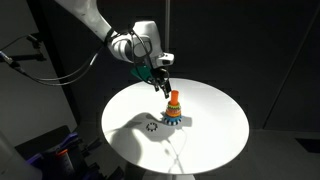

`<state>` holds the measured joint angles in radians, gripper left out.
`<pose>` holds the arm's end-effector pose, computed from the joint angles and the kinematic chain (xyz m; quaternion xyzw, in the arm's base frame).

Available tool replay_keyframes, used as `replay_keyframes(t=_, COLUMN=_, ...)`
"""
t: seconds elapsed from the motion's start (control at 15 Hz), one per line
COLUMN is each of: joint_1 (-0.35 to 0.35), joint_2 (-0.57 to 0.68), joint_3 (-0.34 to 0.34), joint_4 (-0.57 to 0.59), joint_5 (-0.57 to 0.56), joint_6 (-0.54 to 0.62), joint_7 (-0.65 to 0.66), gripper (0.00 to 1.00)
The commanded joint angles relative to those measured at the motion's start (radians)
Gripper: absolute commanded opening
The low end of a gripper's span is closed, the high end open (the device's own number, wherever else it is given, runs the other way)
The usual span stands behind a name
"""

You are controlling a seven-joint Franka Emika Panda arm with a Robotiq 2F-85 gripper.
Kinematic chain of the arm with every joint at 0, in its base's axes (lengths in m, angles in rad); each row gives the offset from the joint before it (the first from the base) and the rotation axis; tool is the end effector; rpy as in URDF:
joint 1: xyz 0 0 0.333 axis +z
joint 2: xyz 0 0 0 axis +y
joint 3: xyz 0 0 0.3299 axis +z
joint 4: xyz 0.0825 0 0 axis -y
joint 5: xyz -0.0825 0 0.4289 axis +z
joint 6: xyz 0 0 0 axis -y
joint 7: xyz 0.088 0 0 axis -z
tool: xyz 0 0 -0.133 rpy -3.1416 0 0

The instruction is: Remove the light green ring from the rings stacking stand and drop it on the table

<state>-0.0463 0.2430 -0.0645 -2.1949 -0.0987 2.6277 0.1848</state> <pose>0.6077 -0.0667 0.2460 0.9893 -0.1047 0.0959 0.0323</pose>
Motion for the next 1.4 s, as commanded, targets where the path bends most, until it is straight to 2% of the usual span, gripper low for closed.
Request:
replay_keyframes(t=0.0, joint_1=0.019, joint_2=0.05, joint_3=-0.016, joint_4=0.043, joint_5=0.012, joint_6=0.034, joint_7=0.042, gripper=1.0)
replay_keyframes(t=0.47, joint_1=0.018, joint_2=0.042, joint_3=-0.015, joint_4=0.019, joint_5=0.009, joint_6=0.028, joint_7=0.014, gripper=1.0)
replay_keyframes(t=0.73, joint_1=0.026, joint_2=0.063, joint_3=-0.039, joint_4=0.028, joint_5=-0.009, joint_6=0.052, joint_7=0.049, gripper=1.0)
replay_keyframes(t=1.33, joint_1=0.05, joint_2=0.129, joint_3=-0.071, joint_4=0.039, joint_5=-0.005, joint_6=0.178, joint_7=0.06, gripper=1.0)
